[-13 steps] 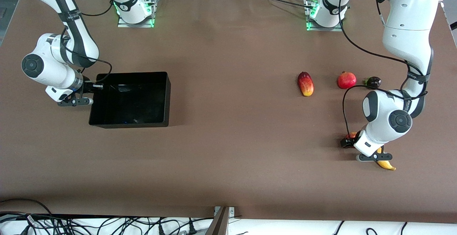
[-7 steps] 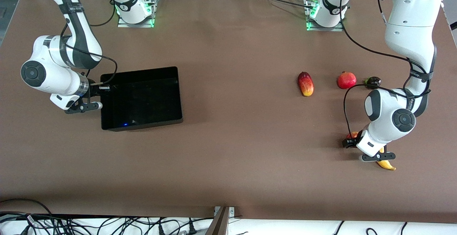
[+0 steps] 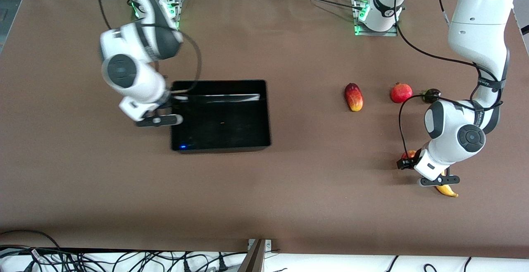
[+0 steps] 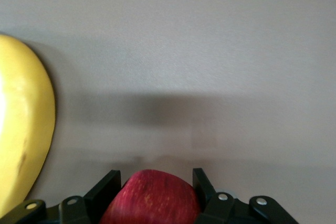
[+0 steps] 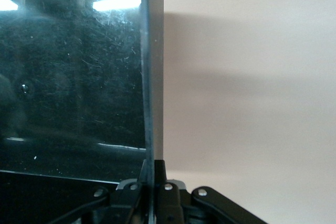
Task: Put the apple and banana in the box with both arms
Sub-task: 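Drag the box with the right gripper while the left gripper lifts the apple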
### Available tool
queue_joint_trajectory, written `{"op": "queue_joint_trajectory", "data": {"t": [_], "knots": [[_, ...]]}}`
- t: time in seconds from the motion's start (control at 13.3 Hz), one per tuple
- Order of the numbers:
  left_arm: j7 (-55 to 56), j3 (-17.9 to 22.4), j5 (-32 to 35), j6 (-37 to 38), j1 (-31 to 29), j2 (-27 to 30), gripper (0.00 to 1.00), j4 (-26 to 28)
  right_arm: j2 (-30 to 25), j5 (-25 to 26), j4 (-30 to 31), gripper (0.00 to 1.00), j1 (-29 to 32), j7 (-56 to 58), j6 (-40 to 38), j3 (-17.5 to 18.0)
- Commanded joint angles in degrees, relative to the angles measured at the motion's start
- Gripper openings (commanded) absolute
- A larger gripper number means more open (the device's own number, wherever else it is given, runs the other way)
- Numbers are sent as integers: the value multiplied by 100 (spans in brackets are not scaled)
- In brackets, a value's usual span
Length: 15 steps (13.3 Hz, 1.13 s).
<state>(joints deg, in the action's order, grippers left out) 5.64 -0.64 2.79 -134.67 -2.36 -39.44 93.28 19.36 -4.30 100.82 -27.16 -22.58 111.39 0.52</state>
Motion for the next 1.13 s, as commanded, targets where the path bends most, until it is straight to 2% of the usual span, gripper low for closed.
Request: {"op": "queue_joint_trajectory", "data": {"t": [0.0,0.23,0.45,0.68,0.75,0.83,1.05], "knots": [[235,-76,64,816,33,726,0,164,926,-727,-1324,0,-665,-702,-179,-60],[945,-470,64,1643,147,1201,0,164,1446,-765,-1697,0,-1289,-1650,83,-60],[1956,-901,73,2083,349,1448,0,181,1903,-730,-1759,0,-1774,-2110,1022,-69],[2879,-938,81,2331,972,1483,0,207,2229,-712,-1759,0,-2082,-2119,1683,-87],[3038,-938,81,2331,1113,1483,0,260,2238,-712,-1759,28,-2074,-2119,1684,-95],[3214,-920,81,2331,1280,1431,0,269,2230,-686,-1750,99,-2048,-2085,1684,-113],[3418,-894,108,2296,1615,1097,0,392,1976,-677,-1750,100,-1882,-1970,1387,-166]]}}
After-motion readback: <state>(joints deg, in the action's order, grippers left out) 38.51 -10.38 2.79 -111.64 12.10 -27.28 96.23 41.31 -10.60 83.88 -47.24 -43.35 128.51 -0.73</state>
